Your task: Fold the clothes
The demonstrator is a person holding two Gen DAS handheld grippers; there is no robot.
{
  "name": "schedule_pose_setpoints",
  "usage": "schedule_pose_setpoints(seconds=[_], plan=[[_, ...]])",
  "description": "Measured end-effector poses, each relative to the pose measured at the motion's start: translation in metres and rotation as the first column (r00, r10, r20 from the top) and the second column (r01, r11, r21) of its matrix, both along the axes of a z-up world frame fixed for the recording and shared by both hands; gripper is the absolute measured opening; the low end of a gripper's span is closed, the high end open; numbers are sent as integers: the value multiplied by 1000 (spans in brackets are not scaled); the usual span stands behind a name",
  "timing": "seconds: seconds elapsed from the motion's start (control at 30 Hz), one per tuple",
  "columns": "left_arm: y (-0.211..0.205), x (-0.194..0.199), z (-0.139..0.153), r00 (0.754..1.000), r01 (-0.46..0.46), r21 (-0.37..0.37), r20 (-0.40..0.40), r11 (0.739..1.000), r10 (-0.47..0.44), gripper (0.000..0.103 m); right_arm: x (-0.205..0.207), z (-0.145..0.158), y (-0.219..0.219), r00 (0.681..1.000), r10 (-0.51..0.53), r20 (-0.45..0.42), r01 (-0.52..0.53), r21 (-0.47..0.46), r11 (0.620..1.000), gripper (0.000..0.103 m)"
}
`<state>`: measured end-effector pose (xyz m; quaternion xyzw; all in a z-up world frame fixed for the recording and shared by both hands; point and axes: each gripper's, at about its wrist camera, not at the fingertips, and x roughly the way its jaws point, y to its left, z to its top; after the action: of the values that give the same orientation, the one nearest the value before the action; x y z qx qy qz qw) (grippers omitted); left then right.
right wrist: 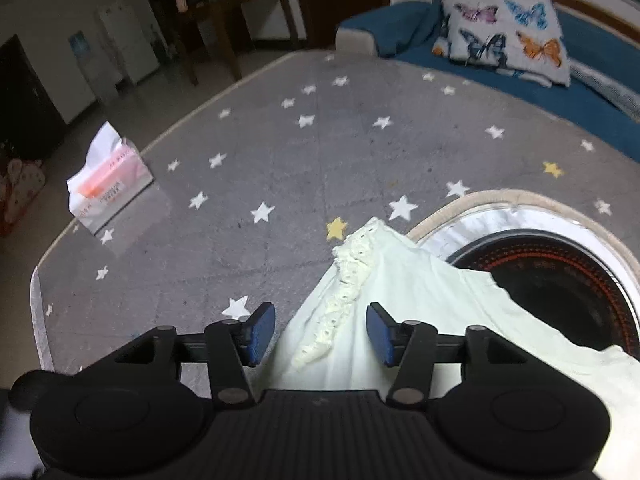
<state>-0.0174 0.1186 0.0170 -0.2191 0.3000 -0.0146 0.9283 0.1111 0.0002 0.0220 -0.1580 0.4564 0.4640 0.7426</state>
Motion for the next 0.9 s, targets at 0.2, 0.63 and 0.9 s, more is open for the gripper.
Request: schedule_pose_setpoints(seconds=[0.2,0.63,0.9], plan=[[-9,5,6,1000,23,7,12,1000,-23,12,0,-10,19,998,30,48,-25,-99,995,55],[-31,11,24,992,96,36,73,995,-99,17,0,1,-15,996,-30,89,34,-44,998,14],[-57,11,39,980,153,78,119,985,-162,47,23,23,-90,984,-175,-41,180,177,968,12]])
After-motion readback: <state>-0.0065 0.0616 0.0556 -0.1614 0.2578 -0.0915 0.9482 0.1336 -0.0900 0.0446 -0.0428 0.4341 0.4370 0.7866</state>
